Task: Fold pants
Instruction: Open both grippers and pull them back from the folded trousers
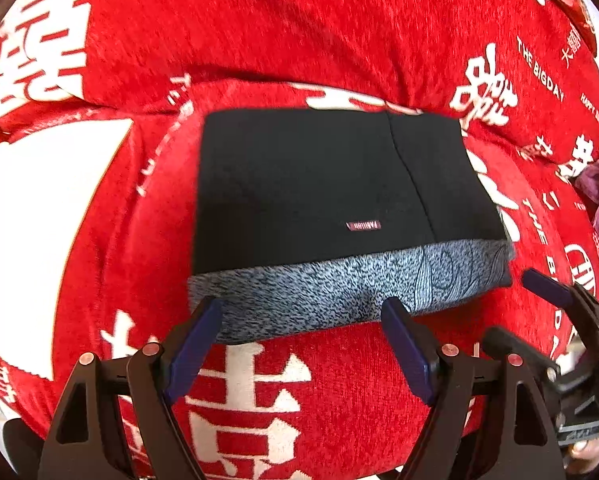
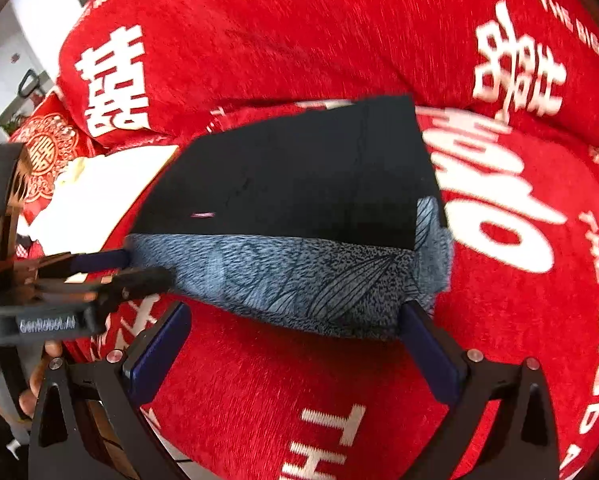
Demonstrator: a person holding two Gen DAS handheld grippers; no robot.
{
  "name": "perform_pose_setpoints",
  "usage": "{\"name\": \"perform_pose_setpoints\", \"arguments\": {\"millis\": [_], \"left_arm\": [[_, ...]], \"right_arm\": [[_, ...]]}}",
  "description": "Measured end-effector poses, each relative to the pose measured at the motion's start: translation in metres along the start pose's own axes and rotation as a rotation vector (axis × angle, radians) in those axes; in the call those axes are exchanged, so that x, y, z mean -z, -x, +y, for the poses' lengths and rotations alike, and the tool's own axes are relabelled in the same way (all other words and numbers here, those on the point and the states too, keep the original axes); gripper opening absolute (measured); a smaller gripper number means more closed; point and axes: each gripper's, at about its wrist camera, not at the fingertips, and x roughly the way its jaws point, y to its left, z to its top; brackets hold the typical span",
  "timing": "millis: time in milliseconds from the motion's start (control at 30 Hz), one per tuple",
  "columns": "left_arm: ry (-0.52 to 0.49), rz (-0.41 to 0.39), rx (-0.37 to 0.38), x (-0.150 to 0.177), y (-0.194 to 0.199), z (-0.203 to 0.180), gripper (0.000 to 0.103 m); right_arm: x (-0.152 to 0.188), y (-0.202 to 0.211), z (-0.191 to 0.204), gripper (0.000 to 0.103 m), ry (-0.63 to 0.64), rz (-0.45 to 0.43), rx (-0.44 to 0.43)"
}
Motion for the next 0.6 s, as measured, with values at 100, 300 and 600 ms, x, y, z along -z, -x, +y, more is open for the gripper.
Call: {"name": "perform_pose_setpoints", "arguments": {"millis": [100, 300, 600], "left_arm": [[0.025, -0.045, -0.064, -0.001, 0.009, 0.004, 0.101], [0.054, -0.053, -0.057, -0.006, 0.016, 0.013, 0.101], [0.016, -0.053, -0.050, -0.005, 0.021, 0.007, 0.101]], "right_arm": [[0.002, 0.014, 0.009, 0.103, 0.045, -0.005, 0.070], [-0.008, 0.019, 0.011, 0.103, 0.013, 0.027, 0.203], [-0.020, 0.013, 0.013, 0.103, -0.028, 0.050, 0.250]]}}
